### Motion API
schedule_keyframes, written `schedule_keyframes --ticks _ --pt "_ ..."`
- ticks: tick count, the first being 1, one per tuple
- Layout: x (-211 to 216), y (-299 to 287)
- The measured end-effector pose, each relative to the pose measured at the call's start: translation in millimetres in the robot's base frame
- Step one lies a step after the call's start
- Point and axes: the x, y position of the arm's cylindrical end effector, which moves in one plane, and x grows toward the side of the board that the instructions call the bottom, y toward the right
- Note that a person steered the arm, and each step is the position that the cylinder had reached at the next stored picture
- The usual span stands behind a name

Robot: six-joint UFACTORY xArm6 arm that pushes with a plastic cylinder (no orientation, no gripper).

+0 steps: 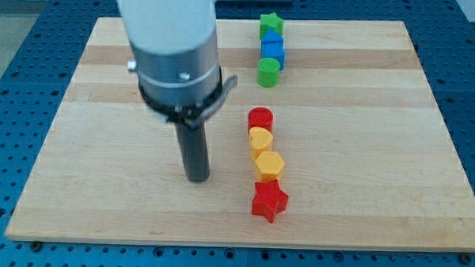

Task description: Arrange the red blocks to form a vertical line

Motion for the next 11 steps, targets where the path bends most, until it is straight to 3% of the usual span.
schedule_keyframes --ticks 2,7,11 --pt "68 40" --pt "68 123" --pt "54 119"
